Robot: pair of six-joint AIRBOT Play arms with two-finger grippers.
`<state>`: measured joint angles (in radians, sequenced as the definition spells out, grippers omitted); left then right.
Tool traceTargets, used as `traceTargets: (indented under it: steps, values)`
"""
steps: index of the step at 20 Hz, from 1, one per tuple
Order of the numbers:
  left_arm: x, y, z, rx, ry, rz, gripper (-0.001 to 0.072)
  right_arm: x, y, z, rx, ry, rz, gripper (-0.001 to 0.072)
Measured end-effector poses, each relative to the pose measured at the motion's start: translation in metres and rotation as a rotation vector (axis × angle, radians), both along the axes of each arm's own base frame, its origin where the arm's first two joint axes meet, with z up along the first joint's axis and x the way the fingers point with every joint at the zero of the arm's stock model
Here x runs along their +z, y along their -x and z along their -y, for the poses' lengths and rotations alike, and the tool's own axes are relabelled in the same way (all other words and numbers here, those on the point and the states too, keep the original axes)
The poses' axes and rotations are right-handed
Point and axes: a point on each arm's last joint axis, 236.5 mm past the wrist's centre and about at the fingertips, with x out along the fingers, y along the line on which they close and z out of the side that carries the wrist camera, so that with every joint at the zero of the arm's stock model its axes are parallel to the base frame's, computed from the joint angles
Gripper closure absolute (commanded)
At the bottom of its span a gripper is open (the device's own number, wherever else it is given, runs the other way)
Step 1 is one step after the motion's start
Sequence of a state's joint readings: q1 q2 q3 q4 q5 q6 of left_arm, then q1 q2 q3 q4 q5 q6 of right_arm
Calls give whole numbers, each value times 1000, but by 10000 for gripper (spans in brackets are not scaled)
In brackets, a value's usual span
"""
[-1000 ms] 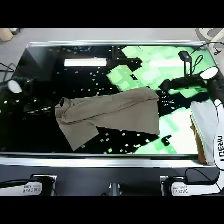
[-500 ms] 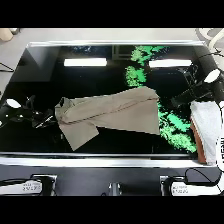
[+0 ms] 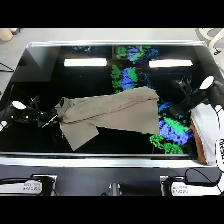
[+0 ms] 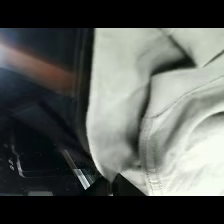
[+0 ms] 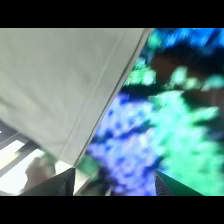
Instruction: Fold the shirts.
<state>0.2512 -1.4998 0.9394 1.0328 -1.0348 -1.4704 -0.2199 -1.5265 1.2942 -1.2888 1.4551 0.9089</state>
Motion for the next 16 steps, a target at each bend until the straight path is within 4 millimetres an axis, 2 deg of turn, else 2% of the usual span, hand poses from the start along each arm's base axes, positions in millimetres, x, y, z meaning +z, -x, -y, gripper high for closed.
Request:
traceTargets:
  steps: [3,6,10,12,13,14,15,16]
  values:
    - [2,0,0,-20,-11,15,676,-30,31,-17,-39,-61,-99,181]
    - [8,-1,-2,-34,-23,35,676,-53,47,-28,-80,-95,-136,218]
    - [16,-2,0,-39,-19,53,676,-65,59,-45,-137,-159,-171,223]
    - [19,-2,1,-42,-17,57,676,-69,60,-51,-161,-182,-168,376]
    - [20,-1,1,-43,-14,56,675,-72,59,-53,-172,-186,-162,406]
    - [21,0,2,-45,-12,55,676,-74,58,-54,-182,-191,-155,474]
    - [23,0,2,-47,-12,58,676,-75,55,-55,-194,-195,-143,674]
    - [25,0,3,-49,-11,60,676,-78,49,-54,-207,-191,-120,691]
